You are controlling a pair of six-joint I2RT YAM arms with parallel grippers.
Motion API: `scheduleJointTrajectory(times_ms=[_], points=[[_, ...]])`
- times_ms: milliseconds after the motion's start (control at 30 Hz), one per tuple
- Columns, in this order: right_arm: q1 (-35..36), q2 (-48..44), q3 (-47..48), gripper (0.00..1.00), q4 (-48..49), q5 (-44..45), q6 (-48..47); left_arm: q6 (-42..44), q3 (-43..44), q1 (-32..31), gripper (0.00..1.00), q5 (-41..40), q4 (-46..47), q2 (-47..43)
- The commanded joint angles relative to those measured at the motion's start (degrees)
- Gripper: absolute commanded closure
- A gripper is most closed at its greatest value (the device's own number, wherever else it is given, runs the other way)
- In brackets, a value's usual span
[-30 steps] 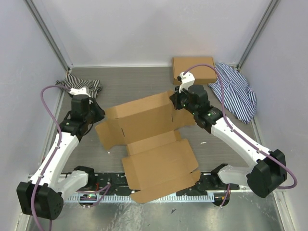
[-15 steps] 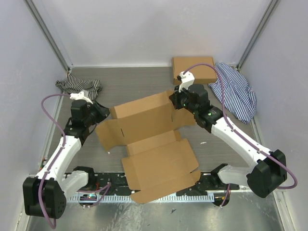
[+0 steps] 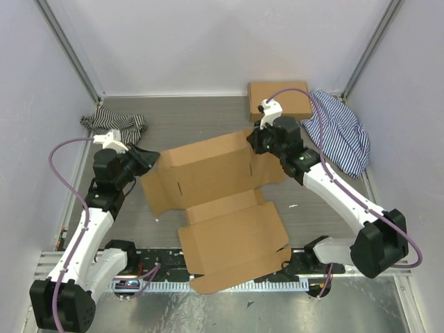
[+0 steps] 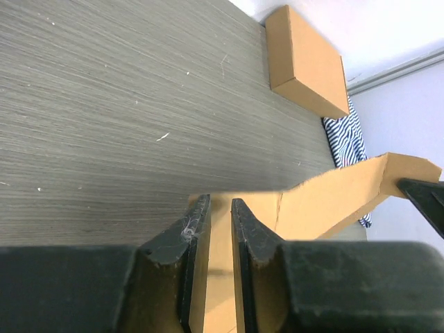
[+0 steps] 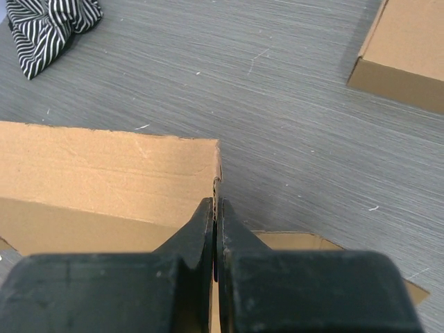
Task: Fold the paper box
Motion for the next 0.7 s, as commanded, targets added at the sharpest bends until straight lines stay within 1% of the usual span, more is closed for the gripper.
scheduleJointTrajectory(times_ms=[0,200,300,433,533,667], points=[[-6.2,-0.2,4.4,0.98,2.3,-7.1,0.4,0.7,-1.5,0.7,0.74,0.9,0.9,-1.0],[-14.4,-2.2,4.4,0.98,4.2,-19.9,1.4,1.2,-0.5,1.6,0.74,0.1,1.4,-1.0],[-15.8,-3.3,2.5,0.98,6.7,-27.6,1.2,1.4,1.0,2.1,0.74,1.7,3.1,1.1],[-16.0,-4.8,-0.6,0.98,10.7,-37.4,0.7,2.2,2.8,2.2,0.74,2.8,6.3,4.5],[-16.0,-6.7,-3.8,0.98,14.6,-39.4,0.7,3.6,4.0,2.5,0.74,2.5,6.9,6.7],[-16.0,-6.9,-4.8,0.98,15.4,-39.6,0.0,4.5,4.9,3.3,0.75,1.5,5.8,7.9]])
